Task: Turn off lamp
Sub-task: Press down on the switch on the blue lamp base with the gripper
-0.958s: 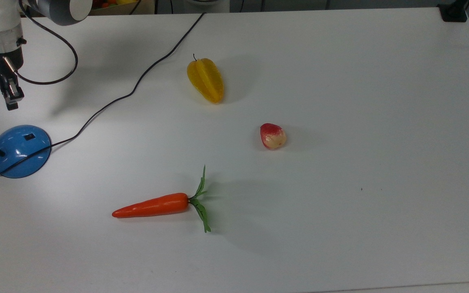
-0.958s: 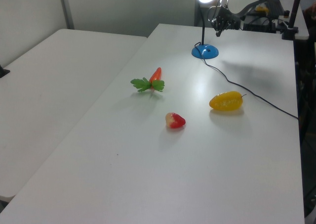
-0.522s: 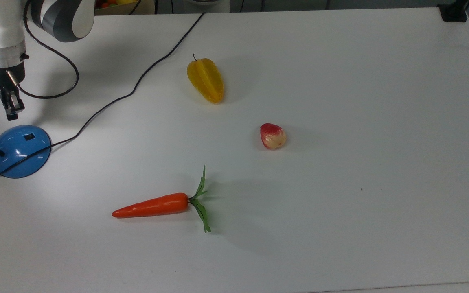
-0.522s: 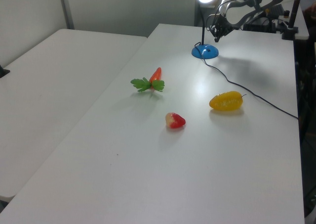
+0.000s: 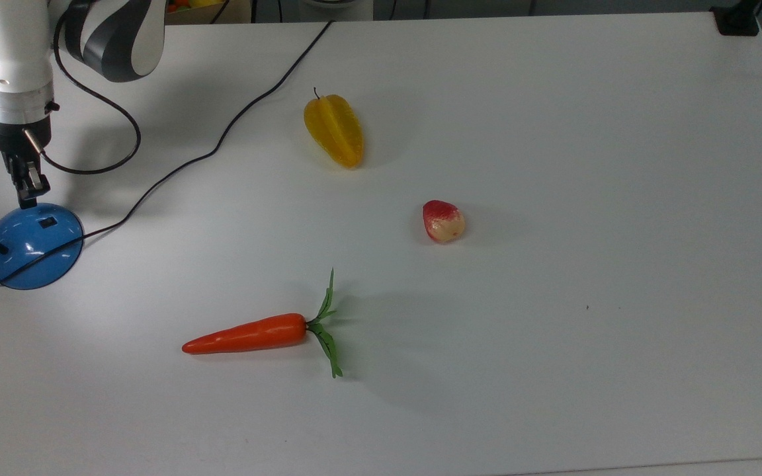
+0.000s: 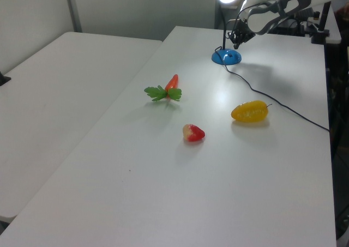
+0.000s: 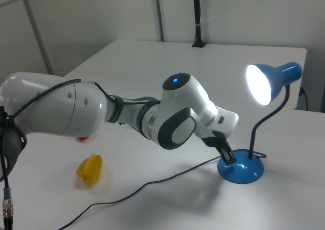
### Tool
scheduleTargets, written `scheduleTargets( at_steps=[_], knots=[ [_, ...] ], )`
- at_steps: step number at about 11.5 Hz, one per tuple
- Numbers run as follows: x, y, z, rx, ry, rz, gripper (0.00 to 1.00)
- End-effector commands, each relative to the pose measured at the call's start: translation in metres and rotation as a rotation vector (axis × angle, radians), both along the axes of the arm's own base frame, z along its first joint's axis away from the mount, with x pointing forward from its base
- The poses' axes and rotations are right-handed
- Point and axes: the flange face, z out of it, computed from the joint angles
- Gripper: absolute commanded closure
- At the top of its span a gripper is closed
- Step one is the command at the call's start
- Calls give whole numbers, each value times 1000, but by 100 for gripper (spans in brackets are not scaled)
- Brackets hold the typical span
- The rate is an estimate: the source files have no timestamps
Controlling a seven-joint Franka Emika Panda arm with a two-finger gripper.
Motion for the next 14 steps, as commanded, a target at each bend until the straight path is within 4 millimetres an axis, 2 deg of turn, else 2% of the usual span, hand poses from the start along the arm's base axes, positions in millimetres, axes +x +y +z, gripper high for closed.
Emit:
scheduleTargets(
  at_steps=[1,3,6,8,14],
  knots=[
    [7,8,-6,-17,-11,0,99],
    [8,9,-15,-16,2,4,99],
    [10,13,-17,-16,4,10,98],
    [12,17,-29,-16,21,21,98],
    [12,24,-37,-61,67,73,98]
  ],
)
